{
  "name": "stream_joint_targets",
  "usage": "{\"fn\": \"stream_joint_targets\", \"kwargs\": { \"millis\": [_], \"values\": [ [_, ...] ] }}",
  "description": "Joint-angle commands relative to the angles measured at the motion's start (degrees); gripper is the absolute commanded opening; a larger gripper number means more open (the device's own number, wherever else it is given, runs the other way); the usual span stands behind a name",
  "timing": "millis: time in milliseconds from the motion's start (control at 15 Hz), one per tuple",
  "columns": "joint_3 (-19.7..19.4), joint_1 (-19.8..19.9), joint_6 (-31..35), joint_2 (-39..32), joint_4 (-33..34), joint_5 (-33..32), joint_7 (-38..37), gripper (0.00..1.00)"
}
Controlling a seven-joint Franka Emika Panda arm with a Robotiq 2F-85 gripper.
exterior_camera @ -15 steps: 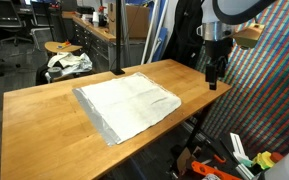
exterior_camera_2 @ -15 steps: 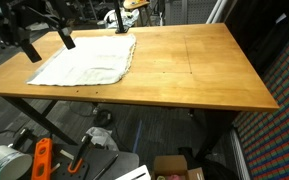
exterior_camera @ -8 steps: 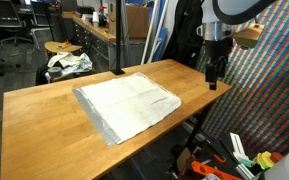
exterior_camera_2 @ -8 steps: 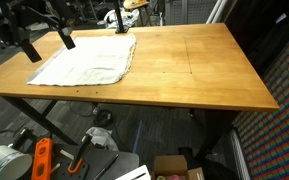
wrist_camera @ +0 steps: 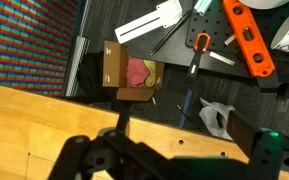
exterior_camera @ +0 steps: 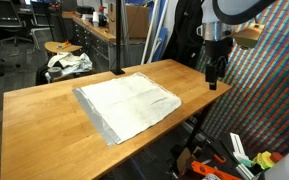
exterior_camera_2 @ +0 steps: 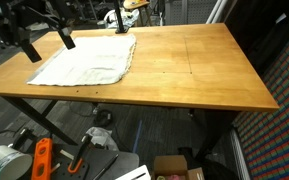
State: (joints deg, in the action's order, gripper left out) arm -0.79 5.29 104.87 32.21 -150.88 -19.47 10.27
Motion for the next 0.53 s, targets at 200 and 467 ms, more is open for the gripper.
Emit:
{"fn": "stream_joint_targets", "kwargs": {
  "millis": [200, 467],
  "values": [
    [-1.0, -1.2, -0.4, 0.0, 0.2, -0.4, -0.5, 1.00],
    [-1.8, -2.4, 0.8, -8.3, 4.8, 3.2, 0.4, 1.00]
  ]
}}
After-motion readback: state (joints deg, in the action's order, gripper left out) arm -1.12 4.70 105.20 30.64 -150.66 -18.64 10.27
